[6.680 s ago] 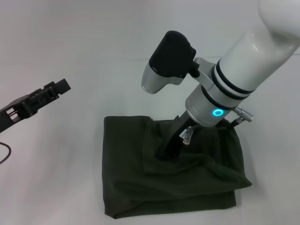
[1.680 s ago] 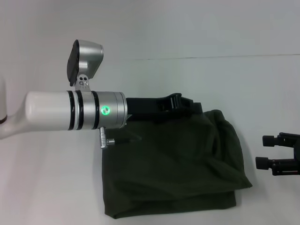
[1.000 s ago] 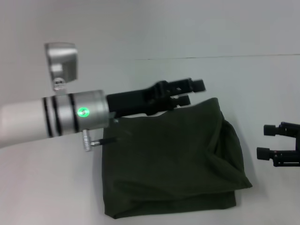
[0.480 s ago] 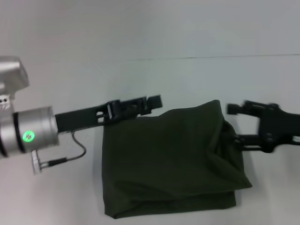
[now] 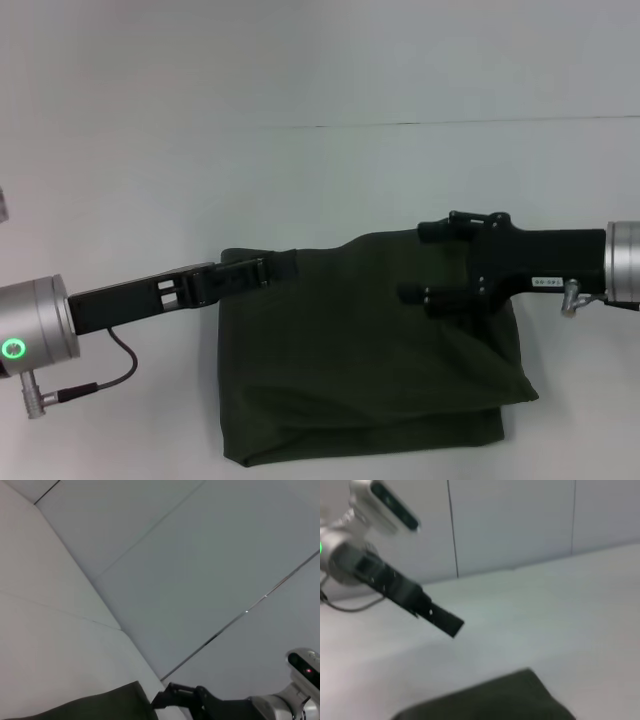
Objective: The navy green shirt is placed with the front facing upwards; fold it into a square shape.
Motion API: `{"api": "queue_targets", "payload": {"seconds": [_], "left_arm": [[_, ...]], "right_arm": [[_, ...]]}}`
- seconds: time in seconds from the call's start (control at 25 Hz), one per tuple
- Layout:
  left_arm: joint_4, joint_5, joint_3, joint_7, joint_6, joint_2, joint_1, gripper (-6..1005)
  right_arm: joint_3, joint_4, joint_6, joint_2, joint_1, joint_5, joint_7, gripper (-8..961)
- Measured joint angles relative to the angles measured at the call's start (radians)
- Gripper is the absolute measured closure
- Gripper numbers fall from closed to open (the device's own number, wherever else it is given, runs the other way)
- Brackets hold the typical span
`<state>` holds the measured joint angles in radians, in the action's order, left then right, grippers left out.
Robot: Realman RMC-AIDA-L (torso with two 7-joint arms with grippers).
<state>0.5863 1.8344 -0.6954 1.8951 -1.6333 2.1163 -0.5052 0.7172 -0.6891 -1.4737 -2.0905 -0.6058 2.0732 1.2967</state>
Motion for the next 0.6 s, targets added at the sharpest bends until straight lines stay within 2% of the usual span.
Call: {"api": "queue_targets", "payload": {"seconds": [0.2,0.6], "left_arm": [[-0.003,0.002,-0.002,-0.016,0.001,0.002,-0.004,222],[-0.001,0.003,0.002,-0.016,0.005,0.000,-0.008,230]], "right_arm": [[0.042,0.011,0.082,0.001,0.027,0.002,-0.001,26],[0.037,0.021,0.205,0.005,0.094,0.039,0.010,25]]}}
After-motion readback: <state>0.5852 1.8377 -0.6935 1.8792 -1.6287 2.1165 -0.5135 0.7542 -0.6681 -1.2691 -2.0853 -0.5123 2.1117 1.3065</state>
